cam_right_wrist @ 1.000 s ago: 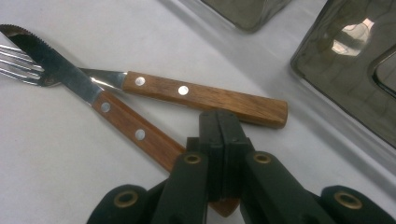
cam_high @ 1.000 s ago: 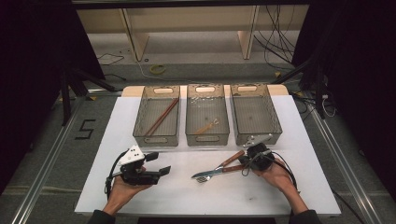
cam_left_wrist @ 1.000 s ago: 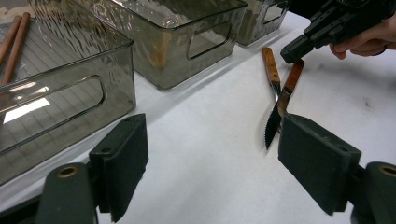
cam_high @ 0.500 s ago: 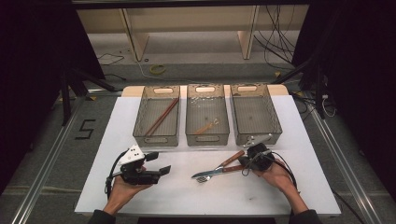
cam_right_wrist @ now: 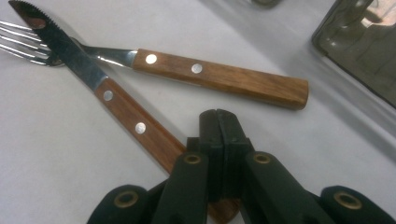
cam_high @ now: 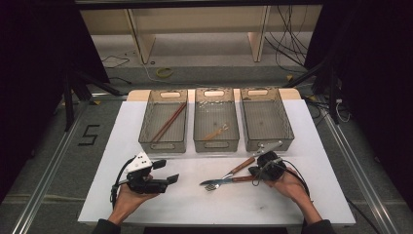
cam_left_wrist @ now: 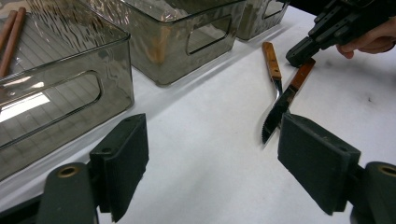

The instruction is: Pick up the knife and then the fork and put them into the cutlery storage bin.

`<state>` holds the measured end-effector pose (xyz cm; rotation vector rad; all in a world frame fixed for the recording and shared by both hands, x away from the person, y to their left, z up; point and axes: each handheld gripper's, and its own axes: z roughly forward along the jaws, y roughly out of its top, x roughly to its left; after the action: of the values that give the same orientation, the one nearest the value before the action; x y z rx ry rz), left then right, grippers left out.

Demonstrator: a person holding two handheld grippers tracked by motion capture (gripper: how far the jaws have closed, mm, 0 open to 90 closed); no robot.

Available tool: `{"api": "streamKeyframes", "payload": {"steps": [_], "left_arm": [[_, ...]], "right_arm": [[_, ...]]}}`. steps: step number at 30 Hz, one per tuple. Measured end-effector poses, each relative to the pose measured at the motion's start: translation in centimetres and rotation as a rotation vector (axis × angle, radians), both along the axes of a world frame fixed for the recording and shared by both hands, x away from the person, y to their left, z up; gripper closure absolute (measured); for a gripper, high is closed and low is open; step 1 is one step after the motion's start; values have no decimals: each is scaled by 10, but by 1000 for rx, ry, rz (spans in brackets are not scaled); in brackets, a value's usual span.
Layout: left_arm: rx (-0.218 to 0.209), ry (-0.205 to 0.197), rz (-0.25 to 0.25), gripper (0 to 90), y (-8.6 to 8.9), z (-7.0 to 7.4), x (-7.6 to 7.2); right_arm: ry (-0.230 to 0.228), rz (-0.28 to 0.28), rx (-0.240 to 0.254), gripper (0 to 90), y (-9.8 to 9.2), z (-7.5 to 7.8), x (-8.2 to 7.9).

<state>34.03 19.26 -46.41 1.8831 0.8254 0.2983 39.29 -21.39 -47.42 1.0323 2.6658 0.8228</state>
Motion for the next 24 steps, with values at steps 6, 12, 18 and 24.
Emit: {"api": "streamKeyframes", "payload": {"steps": [6,12,18,24], "left_arm": [[2,1,4,240,0,-1,1],[4,-2,4,240,1,-1,0],[21,-6,-5,241,0,-2,0],[19,-8,-3,241,1,-2,-1]], "right_arm": [[21,23,-7,900,1,1,-7],[41,41,-26,900,3,3,-14],[73,71,-44,900,6,4,-23],[112,110,-55,900,9,6,-32]]}}
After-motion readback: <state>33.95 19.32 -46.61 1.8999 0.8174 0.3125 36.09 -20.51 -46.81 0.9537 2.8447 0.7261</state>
